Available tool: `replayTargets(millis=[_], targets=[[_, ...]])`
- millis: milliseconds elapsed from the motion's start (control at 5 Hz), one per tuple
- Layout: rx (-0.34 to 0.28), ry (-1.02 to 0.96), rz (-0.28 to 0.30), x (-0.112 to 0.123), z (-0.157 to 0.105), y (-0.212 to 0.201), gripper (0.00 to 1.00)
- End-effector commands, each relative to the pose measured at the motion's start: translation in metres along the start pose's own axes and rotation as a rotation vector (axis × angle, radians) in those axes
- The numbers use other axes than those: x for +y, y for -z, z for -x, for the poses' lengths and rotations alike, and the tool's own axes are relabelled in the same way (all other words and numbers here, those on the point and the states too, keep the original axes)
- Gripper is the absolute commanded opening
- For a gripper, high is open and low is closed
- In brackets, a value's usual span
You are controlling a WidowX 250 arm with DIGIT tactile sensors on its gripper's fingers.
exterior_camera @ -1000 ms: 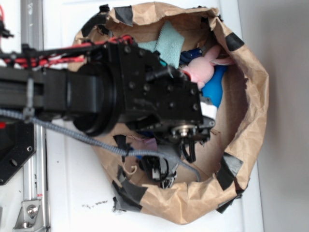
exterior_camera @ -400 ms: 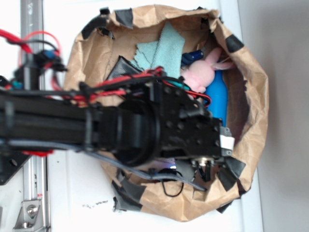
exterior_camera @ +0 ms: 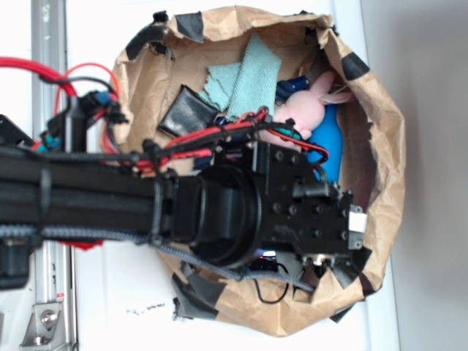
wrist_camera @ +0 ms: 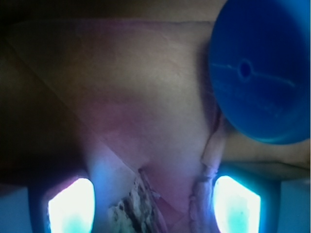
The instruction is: Grab the wood chip.
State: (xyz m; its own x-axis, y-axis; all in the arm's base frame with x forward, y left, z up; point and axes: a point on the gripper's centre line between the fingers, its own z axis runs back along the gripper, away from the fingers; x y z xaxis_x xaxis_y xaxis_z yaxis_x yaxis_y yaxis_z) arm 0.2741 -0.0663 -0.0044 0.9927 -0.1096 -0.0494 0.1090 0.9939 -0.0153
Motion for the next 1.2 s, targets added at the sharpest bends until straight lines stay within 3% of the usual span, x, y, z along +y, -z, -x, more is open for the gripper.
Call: replayTargets(millis=[0, 600, 800, 1000], targets=[[-0.028, 0.010, -0.020, -0.002, 0.044, -0.008, 1.00], [0.004, 0.021, -0.027, -0.004, 0.052, 0.006, 1.00], [0.019, 0.008, -0.058, -0.005, 0.048, 0.015, 0.00], [-0.004, -0.009, -0.046, -0.001, 0.054, 0.007, 0.00]])
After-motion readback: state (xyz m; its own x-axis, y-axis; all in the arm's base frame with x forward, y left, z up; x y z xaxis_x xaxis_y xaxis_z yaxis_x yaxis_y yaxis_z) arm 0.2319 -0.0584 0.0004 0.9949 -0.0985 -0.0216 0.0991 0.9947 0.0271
